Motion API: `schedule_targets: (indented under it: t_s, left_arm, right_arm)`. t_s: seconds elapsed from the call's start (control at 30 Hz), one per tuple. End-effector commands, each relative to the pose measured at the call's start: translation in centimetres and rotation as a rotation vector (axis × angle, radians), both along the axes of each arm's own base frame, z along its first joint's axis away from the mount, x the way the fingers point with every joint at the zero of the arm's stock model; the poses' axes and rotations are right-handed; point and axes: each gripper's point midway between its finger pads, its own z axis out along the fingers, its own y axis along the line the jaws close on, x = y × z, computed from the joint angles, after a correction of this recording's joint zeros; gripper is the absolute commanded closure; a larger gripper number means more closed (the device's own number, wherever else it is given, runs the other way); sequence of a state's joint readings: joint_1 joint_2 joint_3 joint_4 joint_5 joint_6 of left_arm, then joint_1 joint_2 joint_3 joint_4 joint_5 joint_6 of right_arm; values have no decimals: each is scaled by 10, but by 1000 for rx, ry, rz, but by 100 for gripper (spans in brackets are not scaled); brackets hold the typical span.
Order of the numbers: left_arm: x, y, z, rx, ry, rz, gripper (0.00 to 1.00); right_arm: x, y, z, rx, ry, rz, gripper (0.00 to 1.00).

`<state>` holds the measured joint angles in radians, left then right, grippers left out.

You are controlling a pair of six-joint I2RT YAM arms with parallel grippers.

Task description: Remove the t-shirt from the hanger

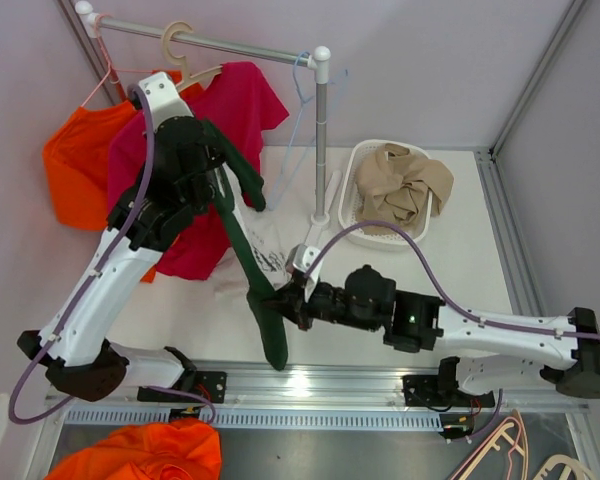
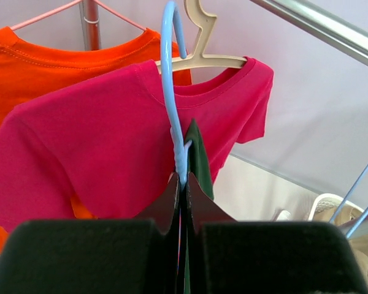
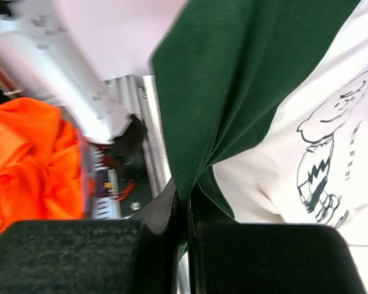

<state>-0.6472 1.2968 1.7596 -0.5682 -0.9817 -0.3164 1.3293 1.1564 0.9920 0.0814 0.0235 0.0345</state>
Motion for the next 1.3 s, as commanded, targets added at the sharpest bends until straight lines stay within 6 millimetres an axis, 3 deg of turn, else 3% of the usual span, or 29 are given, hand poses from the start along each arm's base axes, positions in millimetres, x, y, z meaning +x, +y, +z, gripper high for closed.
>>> schedule_targets:
  t_s: [0.0, 0.1, 0.13, 0.33, 0.5, 0.67, 0.77, 1.0, 1.13, 1.27]
  left_arm:
    - [11, 0, 22, -72, -67, -2, 99]
    - [23, -3, 20, -55, -59, 11, 99]
    - [26, -3, 20, -53, -57, 13, 99]
    - [29, 5, 42, -33, -77, 25, 99]
    - [12, 11, 52, -52, -74, -14, 99]
    - [4, 24, 66, -15, -104, 28, 99]
    - [11, 26, 69, 18, -102, 62, 99]
    - [14, 33, 88, 33, -141, 82, 99]
    - [17, 36, 93, 53, -141, 97, 99]
    - [18, 35, 91, 34, -138, 82, 99]
  right_arm:
    - [-41, -13, -5, -20, 27, 52, 100]
    - [-64, -15, -26, -51, 65, 76, 100]
    - [-80, -15, -32, -64, 74, 107, 100]
    - [-91, -11, -83, -94, 151, 52, 100]
    - [-71, -4, -82, -114, 91, -37, 100]
    - [-82, 11, -66, -112, 47, 49, 100]
    - [-90, 17, -78, -137, 68, 84, 100]
    - [-99, 24, -142, -228, 149, 92, 100]
    - [-106, 20, -146, -220, 164, 97, 100]
    - [-99, 18, -139, -208, 148, 61, 100]
